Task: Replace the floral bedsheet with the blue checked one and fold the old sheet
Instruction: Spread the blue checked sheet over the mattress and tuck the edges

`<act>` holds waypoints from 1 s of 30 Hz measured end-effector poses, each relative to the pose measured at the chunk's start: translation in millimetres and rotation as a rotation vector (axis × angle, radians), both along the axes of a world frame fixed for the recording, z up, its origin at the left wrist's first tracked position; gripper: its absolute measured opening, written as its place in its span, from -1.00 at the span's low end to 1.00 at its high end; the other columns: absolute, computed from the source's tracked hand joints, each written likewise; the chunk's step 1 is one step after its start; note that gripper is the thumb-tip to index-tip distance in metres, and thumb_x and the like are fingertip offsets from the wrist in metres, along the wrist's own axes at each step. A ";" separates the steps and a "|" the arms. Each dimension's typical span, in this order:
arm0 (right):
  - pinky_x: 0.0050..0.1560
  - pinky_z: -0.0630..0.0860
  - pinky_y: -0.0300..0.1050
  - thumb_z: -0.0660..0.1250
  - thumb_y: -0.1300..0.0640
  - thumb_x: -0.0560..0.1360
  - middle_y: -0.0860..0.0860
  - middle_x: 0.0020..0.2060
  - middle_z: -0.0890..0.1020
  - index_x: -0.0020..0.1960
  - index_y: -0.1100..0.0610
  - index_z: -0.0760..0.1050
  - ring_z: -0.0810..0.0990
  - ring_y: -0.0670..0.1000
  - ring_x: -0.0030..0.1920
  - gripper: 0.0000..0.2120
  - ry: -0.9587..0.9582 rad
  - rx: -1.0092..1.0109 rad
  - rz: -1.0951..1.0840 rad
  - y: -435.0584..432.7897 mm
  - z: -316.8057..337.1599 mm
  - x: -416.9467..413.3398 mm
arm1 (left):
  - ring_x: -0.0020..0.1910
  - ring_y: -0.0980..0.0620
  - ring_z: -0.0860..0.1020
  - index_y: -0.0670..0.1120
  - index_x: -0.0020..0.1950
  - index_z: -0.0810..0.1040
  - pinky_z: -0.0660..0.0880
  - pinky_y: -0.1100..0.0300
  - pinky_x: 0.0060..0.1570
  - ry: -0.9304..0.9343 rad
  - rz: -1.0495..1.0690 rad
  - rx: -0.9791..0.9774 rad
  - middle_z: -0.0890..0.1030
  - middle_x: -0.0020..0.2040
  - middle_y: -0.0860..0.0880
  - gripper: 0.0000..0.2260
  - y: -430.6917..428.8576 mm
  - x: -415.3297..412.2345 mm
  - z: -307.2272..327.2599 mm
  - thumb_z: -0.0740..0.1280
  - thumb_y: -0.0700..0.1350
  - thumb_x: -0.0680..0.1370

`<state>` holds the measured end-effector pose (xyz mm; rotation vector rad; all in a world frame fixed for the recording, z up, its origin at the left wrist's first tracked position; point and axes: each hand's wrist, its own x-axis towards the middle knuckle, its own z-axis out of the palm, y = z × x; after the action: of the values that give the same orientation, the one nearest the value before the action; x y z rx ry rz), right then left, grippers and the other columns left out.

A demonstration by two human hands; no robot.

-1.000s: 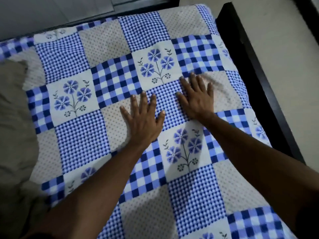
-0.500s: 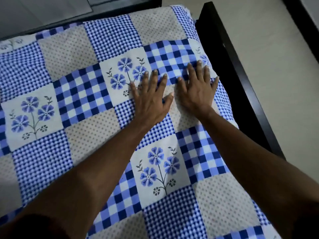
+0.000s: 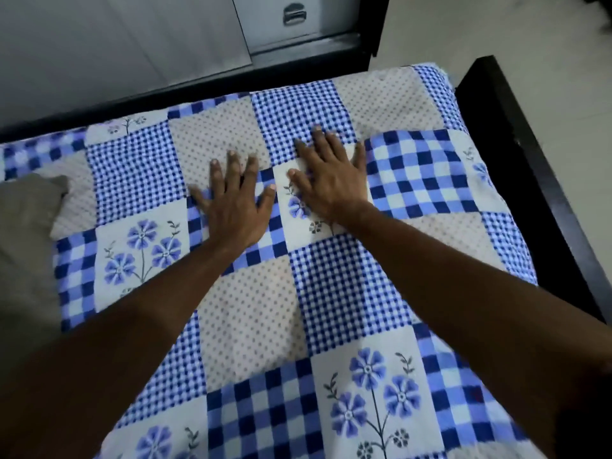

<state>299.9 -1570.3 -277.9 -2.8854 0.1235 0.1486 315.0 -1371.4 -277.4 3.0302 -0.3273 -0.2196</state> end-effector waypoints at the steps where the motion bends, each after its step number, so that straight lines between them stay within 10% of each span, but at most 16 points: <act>1: 0.53 -0.24 0.34 -0.15 -0.38 0.61 -0.07 0.64 -0.07 0.63 -0.19 -0.04 -0.12 0.02 0.63 -0.36 0.001 0.001 -0.025 -12.9 -1.1 4.2 | 0.61 -0.13 -0.20 0.17 0.63 -0.08 -0.21 -0.46 0.42 0.008 -0.001 -0.014 -0.15 0.64 0.02 -0.38 -8.9 5.0 -0.9 -0.08 0.36 0.62; 20: 0.51 -0.23 0.39 -0.16 -0.62 0.40 -0.07 0.64 -0.11 0.61 -0.26 -0.10 -0.19 0.08 0.62 -0.13 0.095 -0.055 -0.244 -150.5 5.6 54.4 | 0.61 -0.18 -0.13 0.18 0.60 0.07 -0.18 -0.48 0.41 -0.083 -0.193 -0.103 -0.04 0.65 -0.02 -0.45 -143.3 66.3 -0.4 0.07 0.21 0.62; 30: 0.45 0.12 0.38 0.01 -0.51 0.48 -0.01 0.63 0.02 0.60 -0.22 0.00 0.06 0.20 0.59 -0.23 0.127 0.171 -0.500 -198.2 16.7 46.0 | 0.59 -0.24 -0.22 0.20 0.61 -0.15 -0.22 -0.51 0.37 -0.007 -0.250 0.049 -0.18 0.64 -0.01 -0.27 -170.8 76.0 -3.1 -0.18 0.50 0.51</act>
<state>345.9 -1768.5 -261.2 -2.5792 0.8018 0.2335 391.0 -1542.3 -280.5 3.0322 -0.7117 -0.2362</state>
